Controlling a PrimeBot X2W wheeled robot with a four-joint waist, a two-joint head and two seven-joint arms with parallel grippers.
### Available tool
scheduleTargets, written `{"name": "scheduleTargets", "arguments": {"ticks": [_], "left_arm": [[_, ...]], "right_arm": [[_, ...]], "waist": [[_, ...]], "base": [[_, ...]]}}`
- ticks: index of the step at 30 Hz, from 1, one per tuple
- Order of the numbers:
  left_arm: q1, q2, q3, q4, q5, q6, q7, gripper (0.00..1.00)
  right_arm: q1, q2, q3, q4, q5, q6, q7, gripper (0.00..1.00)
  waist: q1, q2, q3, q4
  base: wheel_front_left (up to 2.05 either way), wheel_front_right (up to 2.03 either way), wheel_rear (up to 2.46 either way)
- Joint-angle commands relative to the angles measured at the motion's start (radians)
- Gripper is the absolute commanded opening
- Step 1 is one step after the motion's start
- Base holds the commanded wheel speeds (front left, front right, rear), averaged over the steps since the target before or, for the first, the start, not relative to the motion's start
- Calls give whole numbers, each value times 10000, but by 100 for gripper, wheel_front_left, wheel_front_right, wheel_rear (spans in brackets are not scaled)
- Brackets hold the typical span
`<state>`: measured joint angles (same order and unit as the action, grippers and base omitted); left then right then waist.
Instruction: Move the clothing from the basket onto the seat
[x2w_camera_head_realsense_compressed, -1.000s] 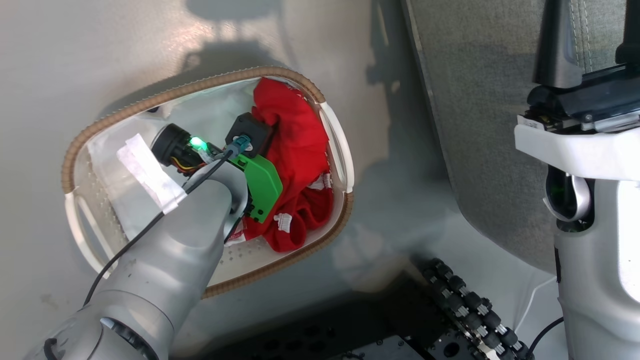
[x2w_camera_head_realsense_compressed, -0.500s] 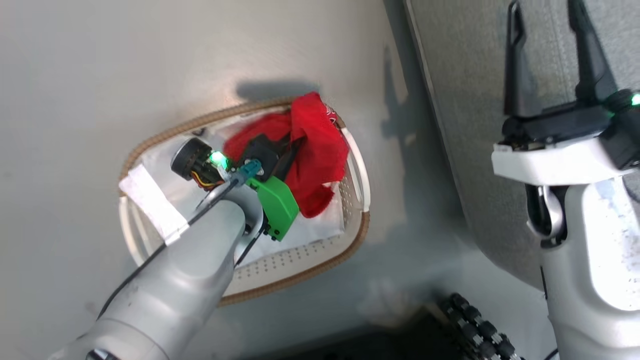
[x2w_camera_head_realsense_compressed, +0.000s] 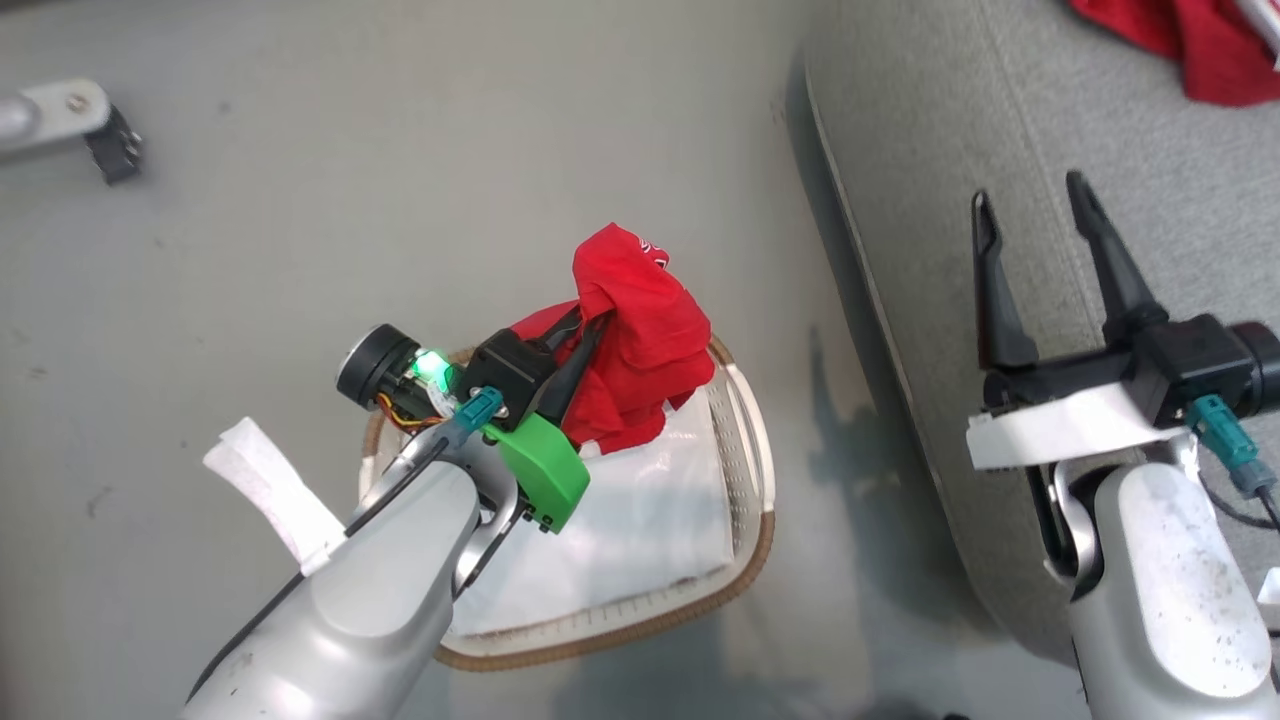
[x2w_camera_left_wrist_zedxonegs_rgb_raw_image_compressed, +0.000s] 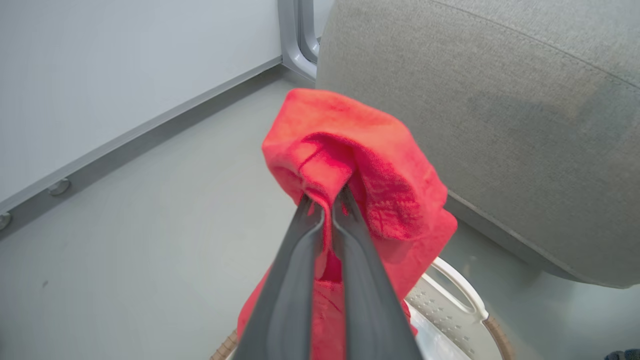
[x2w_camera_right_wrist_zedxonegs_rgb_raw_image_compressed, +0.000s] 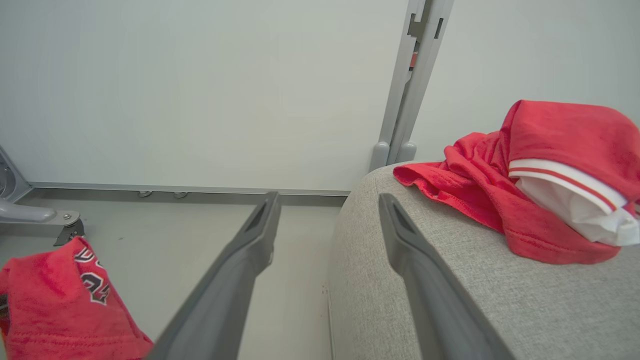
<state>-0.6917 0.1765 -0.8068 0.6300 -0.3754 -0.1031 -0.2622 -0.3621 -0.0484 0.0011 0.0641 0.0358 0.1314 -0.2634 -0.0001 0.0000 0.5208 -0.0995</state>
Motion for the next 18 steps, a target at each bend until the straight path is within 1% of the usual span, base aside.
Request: {"name": "scheduleTargets", "arguments": {"ticks": [1, 8, 12, 13, 18], "left_arm": [[218, 119, 65, -121, 88, -15, -38, 0], [-172, 652, 330, -538, 349, -104, -38, 0], [-642, 946, 271, -606, 429, -171, 1, 0], [-980, 1019, 143, -681, 500, -197, 136, 0], [-1850, 1056, 80, -890, 275, -248, 431, 0]], "right_arm": [[325, -38, -22, 112, -35, -14, -20, 100], [1092, -36, 192, 592, -7, -14, -20, 100], [1337, -36, 434, 769, 65, -14, -20, 100], [1428, -38, 479, 850, 82, -14, -20, 100], [1446, -37, 680, 1007, 100, -14, -20, 100]], "waist": [[1, 0, -1771, 672], [1, 0, -3231, 806], [1, 0, -3809, 783], [1, 0, -4006, 806], [1, 0, -4243, 775]], "base": [[0, 0, 0], [0, 0, 0], [0, 0, 0], [0, 0, 0], [0, 0, 0]]}}
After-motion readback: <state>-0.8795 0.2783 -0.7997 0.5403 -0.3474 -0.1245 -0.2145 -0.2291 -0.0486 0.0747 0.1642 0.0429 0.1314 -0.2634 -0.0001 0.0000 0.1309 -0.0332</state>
